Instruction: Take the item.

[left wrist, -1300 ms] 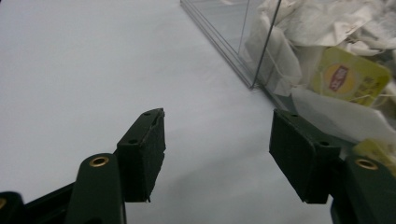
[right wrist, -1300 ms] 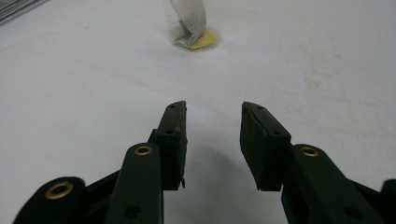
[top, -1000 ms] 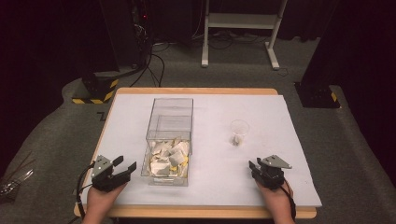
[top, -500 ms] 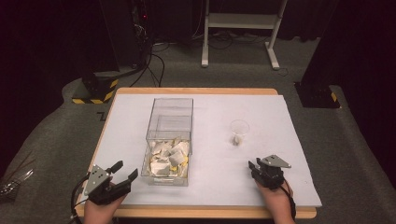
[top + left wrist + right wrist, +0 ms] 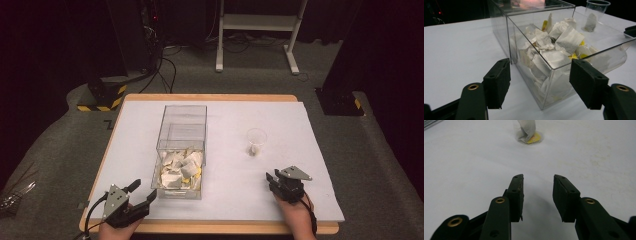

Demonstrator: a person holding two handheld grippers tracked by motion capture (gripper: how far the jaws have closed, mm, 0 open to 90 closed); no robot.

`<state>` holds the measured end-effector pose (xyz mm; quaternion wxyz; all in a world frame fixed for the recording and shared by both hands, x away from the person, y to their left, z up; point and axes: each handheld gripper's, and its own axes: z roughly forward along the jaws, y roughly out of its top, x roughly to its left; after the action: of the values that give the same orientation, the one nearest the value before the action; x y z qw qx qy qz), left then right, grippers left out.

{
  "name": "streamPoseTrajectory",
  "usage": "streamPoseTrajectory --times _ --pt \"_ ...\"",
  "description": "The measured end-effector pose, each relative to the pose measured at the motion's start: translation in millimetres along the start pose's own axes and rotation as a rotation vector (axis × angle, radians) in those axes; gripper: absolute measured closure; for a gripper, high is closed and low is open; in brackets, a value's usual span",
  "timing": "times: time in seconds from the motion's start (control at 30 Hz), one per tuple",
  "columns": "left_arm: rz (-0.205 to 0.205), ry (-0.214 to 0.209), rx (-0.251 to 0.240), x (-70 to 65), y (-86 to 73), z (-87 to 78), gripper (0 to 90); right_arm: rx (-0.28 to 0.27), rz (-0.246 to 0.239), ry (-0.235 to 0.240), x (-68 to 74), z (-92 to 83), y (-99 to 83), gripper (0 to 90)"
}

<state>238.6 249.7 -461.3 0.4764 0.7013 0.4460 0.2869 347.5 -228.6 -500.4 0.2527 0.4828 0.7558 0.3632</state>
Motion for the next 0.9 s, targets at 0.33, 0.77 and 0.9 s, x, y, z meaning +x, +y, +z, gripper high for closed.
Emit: streamPoseTrajectory --times 0.33,0.77,0.9 --pt "0.003 -0.008 -0.004 -0.5 -1.5 3.6 33.7 -0.003 0.000 -0.003 0.2 -0.3 -0.3 60.7" --pt "0.020 -0.028 0.018 -3.3 -4.4 9.8 34.1 -0.005 -0.002 -0.003 0.3 -0.5 -0.5 60.4" --pt "0.018 -0.031 0.021 -3.8 -4.3 12.3 34.1 -0.005 0.000 -0.003 0.5 -0.6 -0.5 60.4"
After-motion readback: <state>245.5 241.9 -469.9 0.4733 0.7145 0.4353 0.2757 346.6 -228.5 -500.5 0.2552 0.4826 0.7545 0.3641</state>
